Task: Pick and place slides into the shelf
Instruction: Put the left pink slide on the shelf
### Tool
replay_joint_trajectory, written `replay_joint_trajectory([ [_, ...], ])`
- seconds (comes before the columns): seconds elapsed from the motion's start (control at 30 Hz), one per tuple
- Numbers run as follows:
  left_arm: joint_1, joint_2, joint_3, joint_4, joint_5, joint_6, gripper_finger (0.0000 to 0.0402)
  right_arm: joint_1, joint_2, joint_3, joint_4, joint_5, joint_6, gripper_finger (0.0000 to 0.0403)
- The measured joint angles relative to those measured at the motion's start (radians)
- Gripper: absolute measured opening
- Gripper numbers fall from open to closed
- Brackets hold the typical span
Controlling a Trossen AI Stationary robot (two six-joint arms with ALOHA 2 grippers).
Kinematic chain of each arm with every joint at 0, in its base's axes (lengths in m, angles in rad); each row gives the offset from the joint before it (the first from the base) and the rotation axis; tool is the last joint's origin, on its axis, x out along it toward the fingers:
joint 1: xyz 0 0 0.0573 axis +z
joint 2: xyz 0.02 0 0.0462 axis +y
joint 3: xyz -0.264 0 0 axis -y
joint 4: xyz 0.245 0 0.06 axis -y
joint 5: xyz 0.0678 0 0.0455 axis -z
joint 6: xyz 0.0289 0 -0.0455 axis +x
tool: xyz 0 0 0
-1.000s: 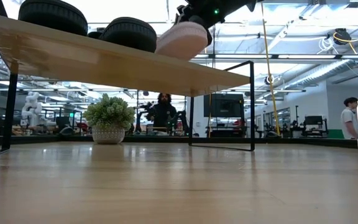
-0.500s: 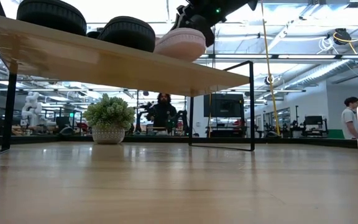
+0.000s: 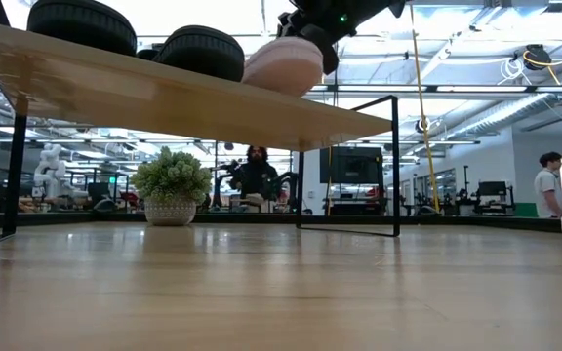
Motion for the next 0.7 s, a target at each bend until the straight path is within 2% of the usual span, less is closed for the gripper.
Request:
replay_joint_trajectory([
  [0.2,0.0,0.0,0.0,0.0,0.0,0.001,0.0191,0.0,0.0,0.0,-0.04,-0.05,0.0,0.0015],
  [0.37,0.0,0.0,0.0,0.0,0.0,0.001,0.0191,-0.003,0.0,0.0,-0.035,-0.05,0.0,0.0017],
  [0.7,0.0,0.0,0.0,0.0,0.0,0.0,0.0191,-0.012,0.0,0.0,-0.017,-0.053,0.0,0.0064],
])
